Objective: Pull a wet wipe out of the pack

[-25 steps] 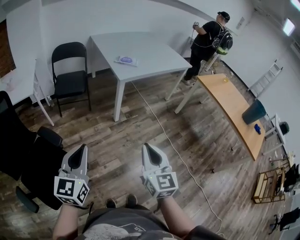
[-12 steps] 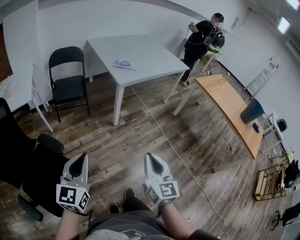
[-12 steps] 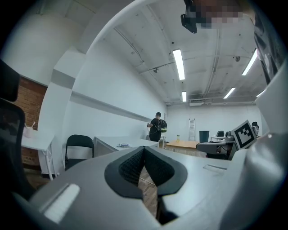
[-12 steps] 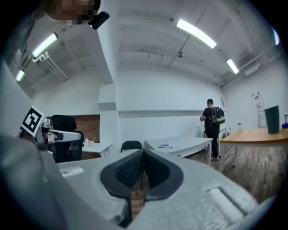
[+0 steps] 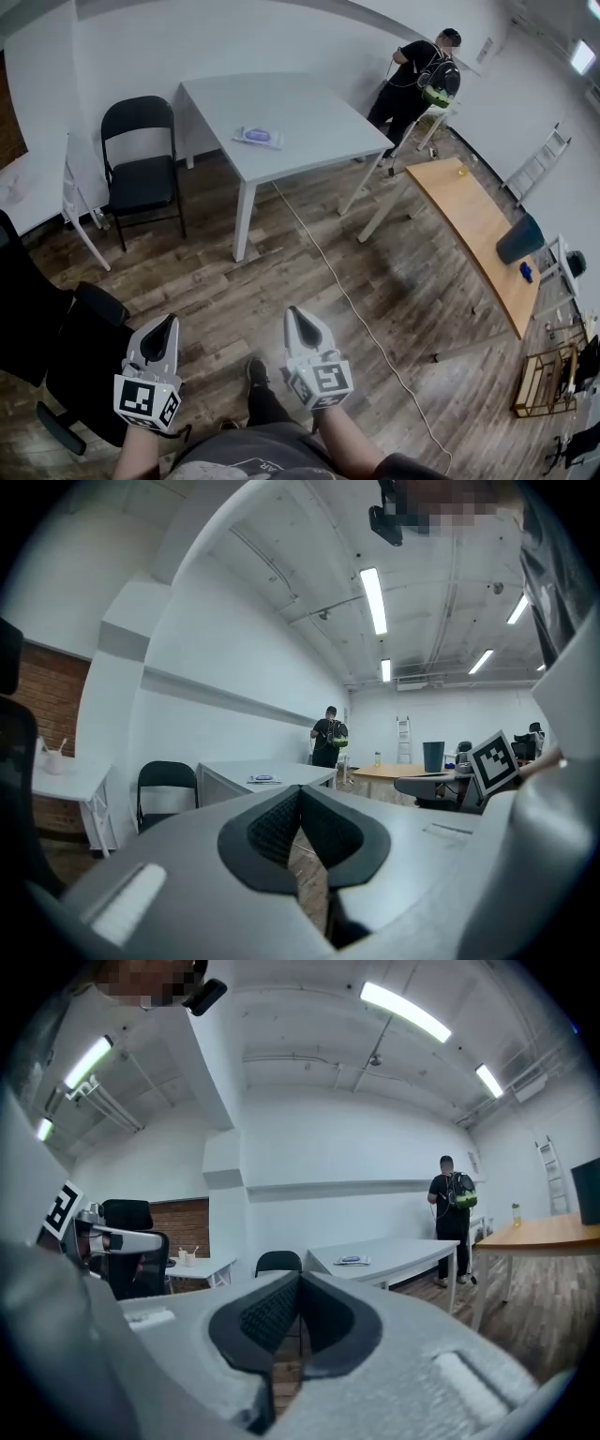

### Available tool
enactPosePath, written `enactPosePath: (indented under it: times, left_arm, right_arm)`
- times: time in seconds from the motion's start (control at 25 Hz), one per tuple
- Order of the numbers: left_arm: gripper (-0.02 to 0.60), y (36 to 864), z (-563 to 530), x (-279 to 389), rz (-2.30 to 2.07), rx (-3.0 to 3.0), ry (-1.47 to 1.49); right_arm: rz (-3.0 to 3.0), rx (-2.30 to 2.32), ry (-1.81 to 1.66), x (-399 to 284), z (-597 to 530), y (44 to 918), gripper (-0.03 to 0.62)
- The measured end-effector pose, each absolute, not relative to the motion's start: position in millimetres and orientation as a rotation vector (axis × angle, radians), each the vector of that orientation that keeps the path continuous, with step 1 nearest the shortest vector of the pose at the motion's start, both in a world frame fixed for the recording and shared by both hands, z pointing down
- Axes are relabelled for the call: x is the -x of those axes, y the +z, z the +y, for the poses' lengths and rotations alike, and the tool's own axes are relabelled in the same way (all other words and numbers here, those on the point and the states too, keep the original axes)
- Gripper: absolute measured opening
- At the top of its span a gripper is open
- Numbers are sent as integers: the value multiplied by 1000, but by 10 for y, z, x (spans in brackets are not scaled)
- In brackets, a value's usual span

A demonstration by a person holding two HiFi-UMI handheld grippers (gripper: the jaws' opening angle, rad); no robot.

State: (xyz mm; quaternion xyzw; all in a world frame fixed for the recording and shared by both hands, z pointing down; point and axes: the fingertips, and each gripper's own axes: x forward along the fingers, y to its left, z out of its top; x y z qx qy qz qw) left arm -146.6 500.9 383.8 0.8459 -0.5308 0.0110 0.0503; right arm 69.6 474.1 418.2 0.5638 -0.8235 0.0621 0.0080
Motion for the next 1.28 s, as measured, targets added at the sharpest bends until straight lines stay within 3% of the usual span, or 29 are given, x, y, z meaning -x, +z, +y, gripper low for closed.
enactPosePath:
  times: [0.88, 1.28]
  left_arm:
    - [18, 3748, 2649, 688, -1700, -2560, 76]
    - [18, 3866, 2033, 638, -1690, -2556, 143]
  right_arm:
    - [-2619, -1718, 209, -1566, 2485, 4109, -9]
    - [-2611, -1687, 244, -1495, 1810, 4243, -9]
